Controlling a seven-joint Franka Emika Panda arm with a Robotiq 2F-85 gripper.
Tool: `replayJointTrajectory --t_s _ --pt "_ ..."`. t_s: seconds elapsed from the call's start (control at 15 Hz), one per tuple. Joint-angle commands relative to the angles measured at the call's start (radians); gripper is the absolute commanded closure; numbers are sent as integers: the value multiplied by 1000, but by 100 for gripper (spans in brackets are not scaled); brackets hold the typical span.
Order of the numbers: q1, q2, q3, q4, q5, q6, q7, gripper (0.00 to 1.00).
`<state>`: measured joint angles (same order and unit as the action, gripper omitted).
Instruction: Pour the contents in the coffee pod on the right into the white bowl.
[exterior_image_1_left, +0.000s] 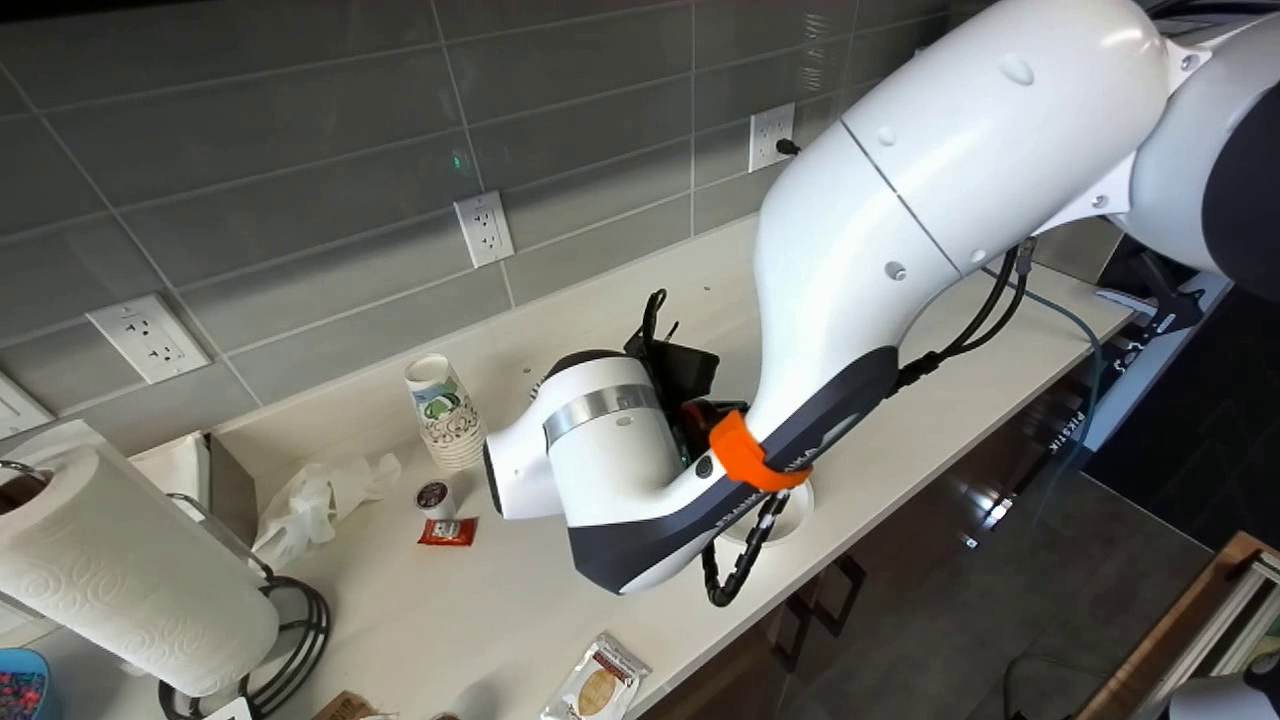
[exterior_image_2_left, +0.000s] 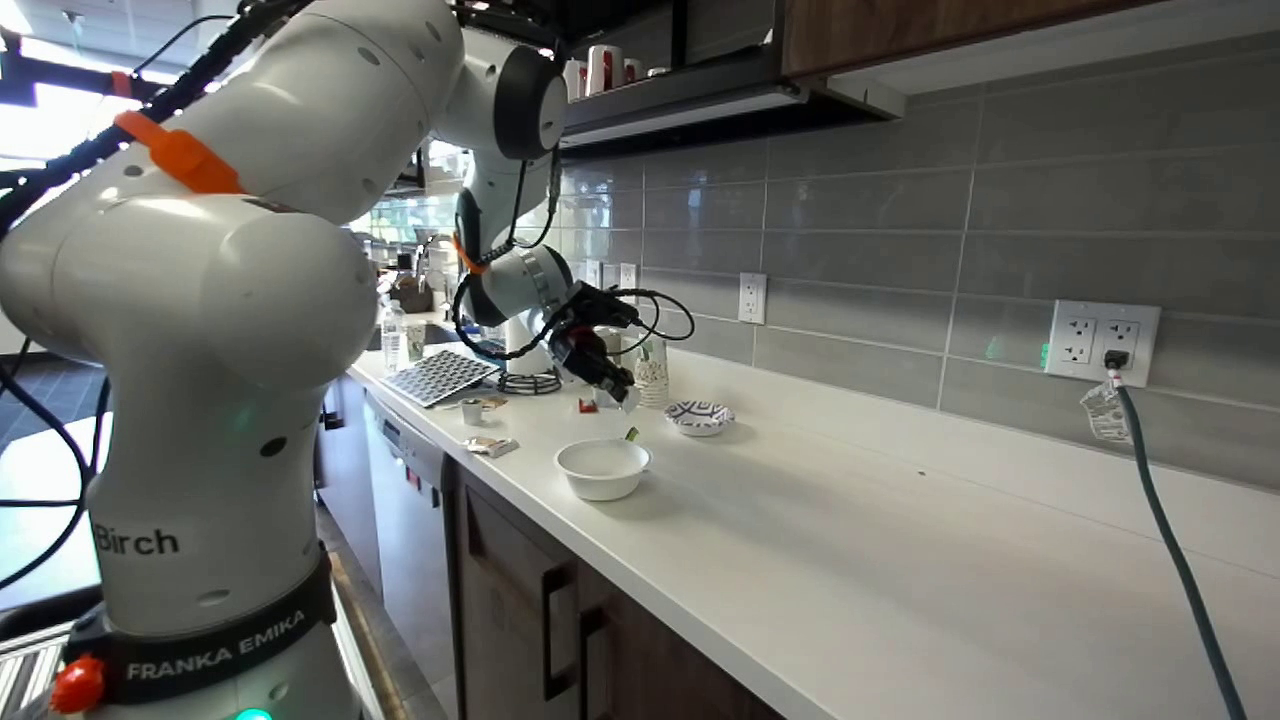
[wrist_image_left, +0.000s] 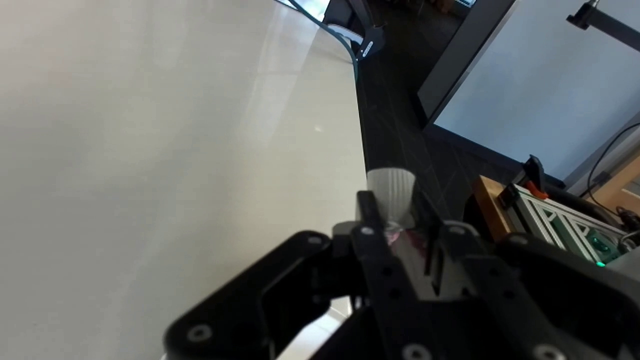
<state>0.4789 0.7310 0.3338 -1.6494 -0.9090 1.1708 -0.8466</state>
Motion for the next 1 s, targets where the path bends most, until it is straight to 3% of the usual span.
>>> replayJointTrajectory --t_s 0.0,0.93 --pt "2 0 11 -18 -47 -34 -16 79" --pt "-21 6 30 60 30 -41 -18 81"
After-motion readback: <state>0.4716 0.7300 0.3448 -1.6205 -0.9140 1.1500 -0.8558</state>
